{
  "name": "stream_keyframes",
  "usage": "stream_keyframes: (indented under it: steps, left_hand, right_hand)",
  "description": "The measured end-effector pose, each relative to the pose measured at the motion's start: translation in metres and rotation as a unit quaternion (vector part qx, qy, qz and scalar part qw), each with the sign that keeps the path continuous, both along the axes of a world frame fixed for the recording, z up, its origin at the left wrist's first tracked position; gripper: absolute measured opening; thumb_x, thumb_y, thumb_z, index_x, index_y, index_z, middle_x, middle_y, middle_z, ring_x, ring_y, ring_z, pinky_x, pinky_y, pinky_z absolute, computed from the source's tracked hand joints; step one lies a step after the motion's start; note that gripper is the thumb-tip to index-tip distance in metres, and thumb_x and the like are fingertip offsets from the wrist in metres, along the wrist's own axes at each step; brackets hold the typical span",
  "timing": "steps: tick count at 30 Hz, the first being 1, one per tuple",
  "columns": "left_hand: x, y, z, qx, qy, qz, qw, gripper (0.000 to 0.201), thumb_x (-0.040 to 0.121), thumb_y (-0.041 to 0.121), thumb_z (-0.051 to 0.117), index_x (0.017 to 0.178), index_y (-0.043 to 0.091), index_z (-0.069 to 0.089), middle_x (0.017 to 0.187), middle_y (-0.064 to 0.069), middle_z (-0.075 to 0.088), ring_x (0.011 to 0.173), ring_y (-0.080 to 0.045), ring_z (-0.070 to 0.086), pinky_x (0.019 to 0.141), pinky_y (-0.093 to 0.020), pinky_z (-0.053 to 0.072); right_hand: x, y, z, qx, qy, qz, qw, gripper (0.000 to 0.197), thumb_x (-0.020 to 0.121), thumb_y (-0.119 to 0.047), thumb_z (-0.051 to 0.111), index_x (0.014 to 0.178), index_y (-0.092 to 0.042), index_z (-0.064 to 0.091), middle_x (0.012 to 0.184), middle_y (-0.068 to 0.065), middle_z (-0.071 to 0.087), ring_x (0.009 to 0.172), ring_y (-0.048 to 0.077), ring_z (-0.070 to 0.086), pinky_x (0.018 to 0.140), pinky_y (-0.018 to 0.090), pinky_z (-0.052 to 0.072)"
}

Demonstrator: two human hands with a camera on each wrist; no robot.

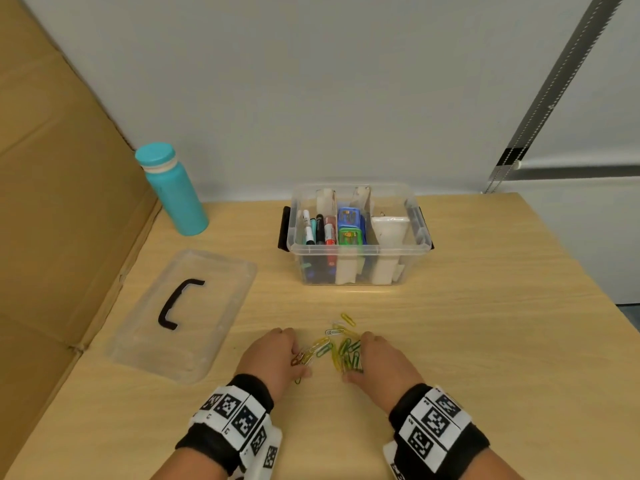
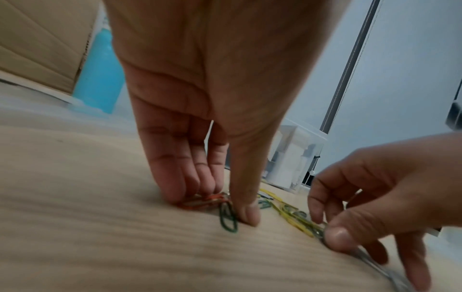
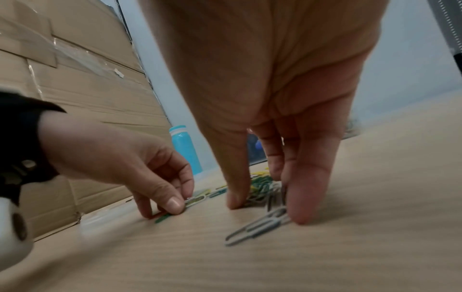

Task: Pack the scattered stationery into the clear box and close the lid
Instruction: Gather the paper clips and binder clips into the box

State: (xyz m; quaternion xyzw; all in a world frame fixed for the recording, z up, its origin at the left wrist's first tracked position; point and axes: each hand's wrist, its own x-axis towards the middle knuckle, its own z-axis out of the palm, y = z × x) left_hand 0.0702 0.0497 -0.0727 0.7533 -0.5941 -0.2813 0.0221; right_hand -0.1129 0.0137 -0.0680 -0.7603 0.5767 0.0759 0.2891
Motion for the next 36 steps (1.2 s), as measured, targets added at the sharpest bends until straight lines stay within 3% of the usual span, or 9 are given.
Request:
stream_keyframes:
  steps: [6, 15, 19, 22, 26, 29, 31, 34, 36]
  left_hand:
    - [0.006, -0.001, -0.006, -0.040, 0.025, -0.005, 0.999, 0.016, 0.083, 0.027, 0.066, 0.096, 0.020, 0.063, 0.097, 0.002, 0.064, 0.090, -0.016, 0.060, 0.086, -0.033, 0.050]
    - [0.008, -0.007, -0.007, -0.031, 0.014, -0.049, 0.998, 0.017, 0.087, 0.020, 0.056, 0.104, 0.019, 0.060, 0.103, 0.002, 0.065, 0.096, -0.017, 0.060, 0.088, -0.031, 0.050]
    - [0.007, -0.009, -0.005, -0.012, 0.028, -0.045, 0.999, 0.018, 0.085, 0.017, 0.057, 0.102, 0.020, 0.061, 0.102, 0.003, 0.065, 0.096, -0.016, 0.061, 0.088, -0.031, 0.050]
    - [0.006, -0.009, -0.006, -0.008, 0.020, -0.056, 0.998, 0.017, 0.084, 0.018, 0.057, 0.101, 0.019, 0.062, 0.100, 0.001, 0.064, 0.095, -0.018, 0.060, 0.087, -0.032, 0.050]
    - [0.009, -0.007, -0.008, -0.037, 0.042, -0.061, 0.997, 0.010, 0.086, 0.017, 0.056, 0.094, 0.021, 0.060, 0.096, 0.004, 0.057, 0.092, -0.017, 0.059, 0.083, -0.027, 0.048]
    - [0.018, -0.004, -0.010, -0.063, 0.120, -0.013, 0.991, 0.014, 0.085, 0.013, 0.059, 0.082, 0.026, 0.055, 0.084, 0.007, 0.058, 0.080, -0.013, 0.057, 0.075, -0.023, 0.046]
    - [0.026, -0.003, -0.009, -0.077, 0.210, 0.028, 0.974, 0.016, 0.083, 0.009, 0.063, 0.080, 0.024, 0.059, 0.078, 0.006, 0.058, 0.073, -0.012, 0.055, 0.072, -0.024, 0.047]
    - [0.032, 0.000, -0.002, -0.061, 0.364, 0.074, 0.926, 0.014, 0.087, 0.005, 0.063, 0.093, 0.017, 0.066, 0.070, 0.004, 0.062, 0.071, -0.012, 0.059, 0.073, -0.026, 0.052]
    - [0.032, 0.001, 0.001, -0.044, 0.436, 0.108, 0.892, 0.018, 0.091, 0.003, 0.056, 0.100, 0.014, 0.066, 0.072, 0.002, 0.066, 0.073, -0.013, 0.062, 0.078, -0.028, 0.054]
  right_hand:
    - [0.017, 0.001, -0.004, -0.074, 0.003, 0.022, 0.997, 0.032, 0.094, -0.004, 0.041, 0.125, -0.007, 0.047, 0.123, 0.011, 0.051, 0.104, 0.024, 0.059, 0.082, 0.028, 0.046]
    - [0.003, -0.010, -0.009, -0.064, -0.022, -0.009, 0.998, 0.026, 0.089, -0.006, 0.047, 0.114, -0.011, 0.055, 0.112, 0.006, 0.058, 0.095, 0.019, 0.056, 0.073, 0.018, 0.036]
    - [-0.016, -0.019, -0.014, 0.007, -0.175, -0.110, 0.978, 0.009, 0.087, -0.010, 0.057, 0.086, -0.018, 0.061, 0.083, 0.000, 0.062, 0.075, 0.012, 0.057, 0.065, 0.015, 0.045]
    - [-0.027, -0.021, -0.014, 0.140, -0.378, -0.244, 0.882, 0.018, 0.091, 0.001, 0.055, 0.088, -0.012, 0.068, 0.086, 0.010, 0.066, 0.077, 0.019, 0.064, 0.070, 0.024, 0.055]
    - [-0.032, -0.016, -0.009, 0.296, -0.562, -0.403, 0.659, 0.022, 0.094, 0.003, 0.039, 0.089, 0.003, 0.061, 0.078, 0.016, 0.059, 0.068, 0.024, 0.060, 0.059, 0.029, 0.058]
    - [-0.033, -0.013, -0.007, 0.351, -0.584, -0.424, 0.597, 0.013, 0.083, -0.009, 0.045, 0.077, -0.003, 0.055, 0.067, 0.010, 0.049, 0.058, 0.021, 0.052, 0.049, 0.026, 0.052]
    - [-0.031, -0.010, -0.007, 0.346, -0.556, -0.400, 0.641, 0.021, 0.087, -0.016, 0.049, 0.067, -0.010, 0.051, 0.061, 0.006, 0.045, 0.054, 0.018, 0.047, 0.044, 0.023, 0.044]
    - [-0.031, -0.008, -0.010, 0.255, -0.501, -0.329, 0.759, 0.040, 0.092, -0.005, 0.052, 0.054, -0.017, 0.048, 0.053, 0.002, 0.040, 0.050, 0.015, 0.039, 0.040, 0.020, 0.033]
    - [-0.031, -0.007, -0.013, 0.229, -0.480, -0.301, 0.792, 0.047, 0.090, 0.004, 0.050, 0.049, -0.018, 0.045, 0.054, 0.003, 0.040, 0.050, 0.015, 0.040, 0.042, 0.021, 0.033]
